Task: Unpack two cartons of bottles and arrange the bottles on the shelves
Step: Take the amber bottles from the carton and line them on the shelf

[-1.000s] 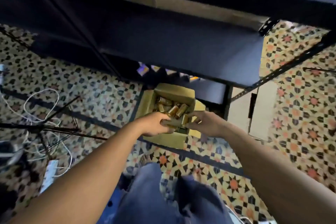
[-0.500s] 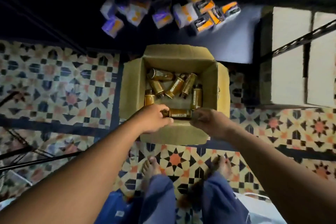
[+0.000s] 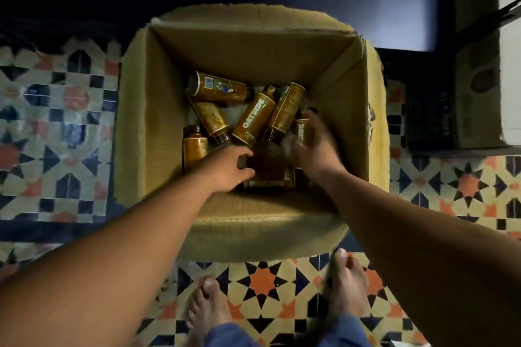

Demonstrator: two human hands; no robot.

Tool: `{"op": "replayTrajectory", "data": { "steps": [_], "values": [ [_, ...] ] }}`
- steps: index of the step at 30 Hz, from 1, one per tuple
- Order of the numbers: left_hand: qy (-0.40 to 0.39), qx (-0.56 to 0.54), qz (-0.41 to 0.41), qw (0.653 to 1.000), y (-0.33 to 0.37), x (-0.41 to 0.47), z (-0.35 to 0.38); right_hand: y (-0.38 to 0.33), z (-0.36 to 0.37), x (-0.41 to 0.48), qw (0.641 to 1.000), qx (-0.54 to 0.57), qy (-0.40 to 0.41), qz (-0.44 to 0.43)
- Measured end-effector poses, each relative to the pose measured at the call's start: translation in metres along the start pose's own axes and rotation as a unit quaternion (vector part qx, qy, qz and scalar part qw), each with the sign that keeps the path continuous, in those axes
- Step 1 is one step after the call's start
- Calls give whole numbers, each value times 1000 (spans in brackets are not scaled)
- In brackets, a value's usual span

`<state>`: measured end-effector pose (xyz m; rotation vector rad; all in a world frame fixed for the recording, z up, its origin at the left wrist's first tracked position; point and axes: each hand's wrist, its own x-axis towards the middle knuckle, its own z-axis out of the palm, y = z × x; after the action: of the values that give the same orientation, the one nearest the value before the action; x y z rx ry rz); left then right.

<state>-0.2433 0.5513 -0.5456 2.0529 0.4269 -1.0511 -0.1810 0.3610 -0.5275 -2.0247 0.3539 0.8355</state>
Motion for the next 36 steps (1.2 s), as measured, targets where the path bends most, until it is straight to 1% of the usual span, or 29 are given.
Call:
{"op": "replayTrajectory", "data": {
  "steps": [2,6,8,12,14,21,27,33,36],
  "values": [
    [-5,23,5,1000,-5,15,-2,4,3,13,999,48,22,12],
    [-28,54,3,998,-16,34,-7,13,10,35,997,54,61,4],
    [-53,74,4,996,-20,39,-4,18,14,42,995,68,76,-5],
    [-129,114,-4,985,-25,47,4,22,20,51,993,82,87,-19],
    [-140,124,-7,982,-25,49,5,24,21,53,992,92,86,-22],
    [-120,110,-26,986,-27,52,5,25,24,56,992,88,90,-23],
    [-119,91,5,989,-29,48,2,25,25,59,991,88,95,-18],
    [-88,-14,47,995,-18,36,-10,24,24,60,988,107,104,-22],
    [-56,-61,73,994,-10,30,-20,24,23,59,989,98,106,-22]
  ]
}}
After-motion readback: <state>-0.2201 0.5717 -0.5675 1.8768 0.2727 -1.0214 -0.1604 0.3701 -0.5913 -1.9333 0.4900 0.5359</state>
